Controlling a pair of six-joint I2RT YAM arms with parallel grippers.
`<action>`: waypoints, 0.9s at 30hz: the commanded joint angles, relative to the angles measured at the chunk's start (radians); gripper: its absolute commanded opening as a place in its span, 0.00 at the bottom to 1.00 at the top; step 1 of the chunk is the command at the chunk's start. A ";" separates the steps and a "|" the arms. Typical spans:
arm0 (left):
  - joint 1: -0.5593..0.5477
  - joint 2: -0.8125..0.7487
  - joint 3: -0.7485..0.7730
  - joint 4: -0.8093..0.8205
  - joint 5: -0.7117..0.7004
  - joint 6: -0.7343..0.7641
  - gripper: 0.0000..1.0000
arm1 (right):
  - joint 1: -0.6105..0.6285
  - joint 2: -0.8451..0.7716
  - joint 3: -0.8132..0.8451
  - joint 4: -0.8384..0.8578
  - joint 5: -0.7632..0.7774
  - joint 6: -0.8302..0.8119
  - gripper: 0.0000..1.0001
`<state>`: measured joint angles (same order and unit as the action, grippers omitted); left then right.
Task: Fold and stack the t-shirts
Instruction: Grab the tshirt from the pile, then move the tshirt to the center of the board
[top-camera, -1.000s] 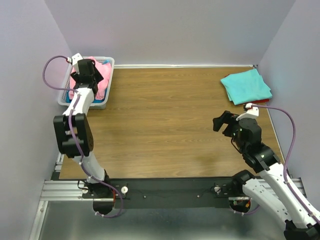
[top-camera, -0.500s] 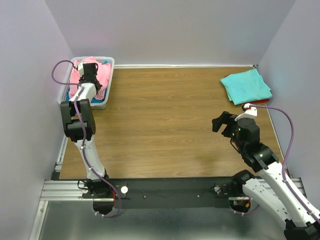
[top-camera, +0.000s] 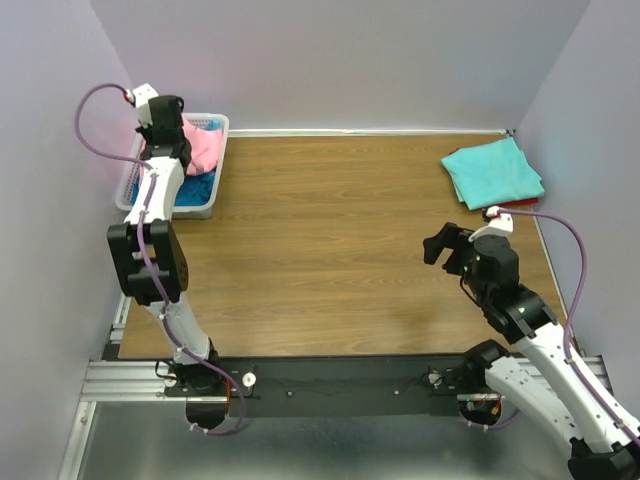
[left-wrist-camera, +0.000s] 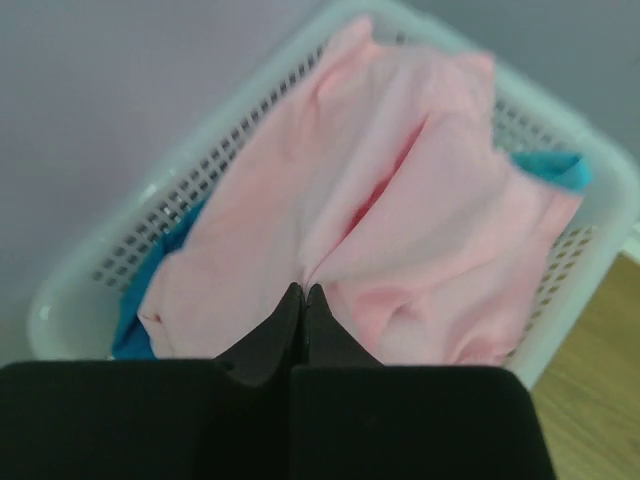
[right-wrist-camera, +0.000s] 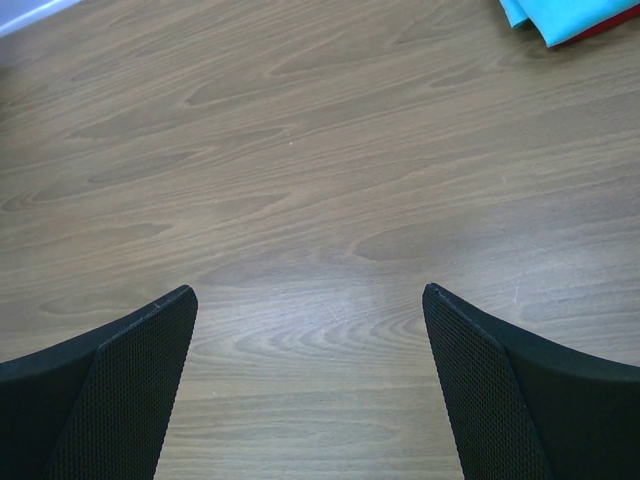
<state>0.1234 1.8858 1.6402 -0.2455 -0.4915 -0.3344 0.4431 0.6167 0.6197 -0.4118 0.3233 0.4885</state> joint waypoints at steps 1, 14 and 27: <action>-0.011 -0.141 0.066 0.051 -0.127 0.052 0.00 | -0.003 -0.012 0.017 0.015 -0.020 -0.004 1.00; -0.414 -0.200 0.373 0.075 0.139 0.219 0.00 | -0.003 -0.052 0.038 0.010 -0.056 0.010 1.00; -0.651 -0.400 0.197 0.219 0.414 0.442 0.42 | -0.003 -0.133 0.080 0.004 -0.069 -0.053 1.00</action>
<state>-0.5392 1.5879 1.9671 -0.1352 -0.1047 0.0261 0.4431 0.4969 0.6617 -0.4118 0.2771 0.4770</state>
